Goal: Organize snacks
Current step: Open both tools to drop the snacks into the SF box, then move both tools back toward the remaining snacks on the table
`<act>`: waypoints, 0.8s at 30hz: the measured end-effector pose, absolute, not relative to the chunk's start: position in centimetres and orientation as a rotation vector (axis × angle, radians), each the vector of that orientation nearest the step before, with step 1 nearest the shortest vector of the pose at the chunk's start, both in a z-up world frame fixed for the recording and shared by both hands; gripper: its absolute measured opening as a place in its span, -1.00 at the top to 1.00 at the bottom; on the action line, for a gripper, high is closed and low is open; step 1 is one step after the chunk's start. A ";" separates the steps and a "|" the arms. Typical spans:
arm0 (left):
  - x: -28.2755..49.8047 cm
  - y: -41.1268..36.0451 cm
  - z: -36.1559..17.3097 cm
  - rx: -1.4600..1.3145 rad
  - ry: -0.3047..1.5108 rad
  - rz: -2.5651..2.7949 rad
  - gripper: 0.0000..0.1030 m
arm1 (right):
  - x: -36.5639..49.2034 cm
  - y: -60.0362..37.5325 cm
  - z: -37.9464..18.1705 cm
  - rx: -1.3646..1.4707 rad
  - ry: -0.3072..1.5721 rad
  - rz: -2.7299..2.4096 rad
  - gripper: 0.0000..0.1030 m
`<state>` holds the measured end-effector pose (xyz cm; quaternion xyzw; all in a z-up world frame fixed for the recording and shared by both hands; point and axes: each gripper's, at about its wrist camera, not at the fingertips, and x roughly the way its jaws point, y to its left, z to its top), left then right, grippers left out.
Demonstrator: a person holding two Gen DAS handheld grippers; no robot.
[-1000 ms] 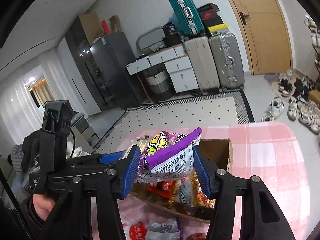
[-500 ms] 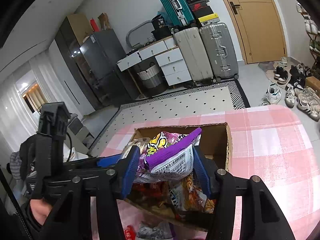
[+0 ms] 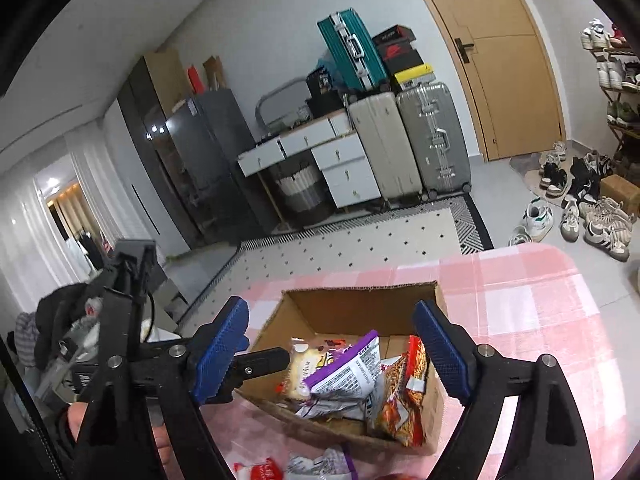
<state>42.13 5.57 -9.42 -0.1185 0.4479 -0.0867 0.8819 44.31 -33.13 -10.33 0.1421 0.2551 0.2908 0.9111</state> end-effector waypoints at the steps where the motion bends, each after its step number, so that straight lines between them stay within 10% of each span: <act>1: 41.7 5.6 -9.1 -0.248 0.930 -0.178 -0.60 | 43.6 -33.6 -10.0 0.297 0.517 0.597 -0.71; 24: 24.6 4.5 2.6 -0.097 0.623 0.006 -0.63 | 29.4 -38.5 -5.2 0.248 0.414 0.646 -0.96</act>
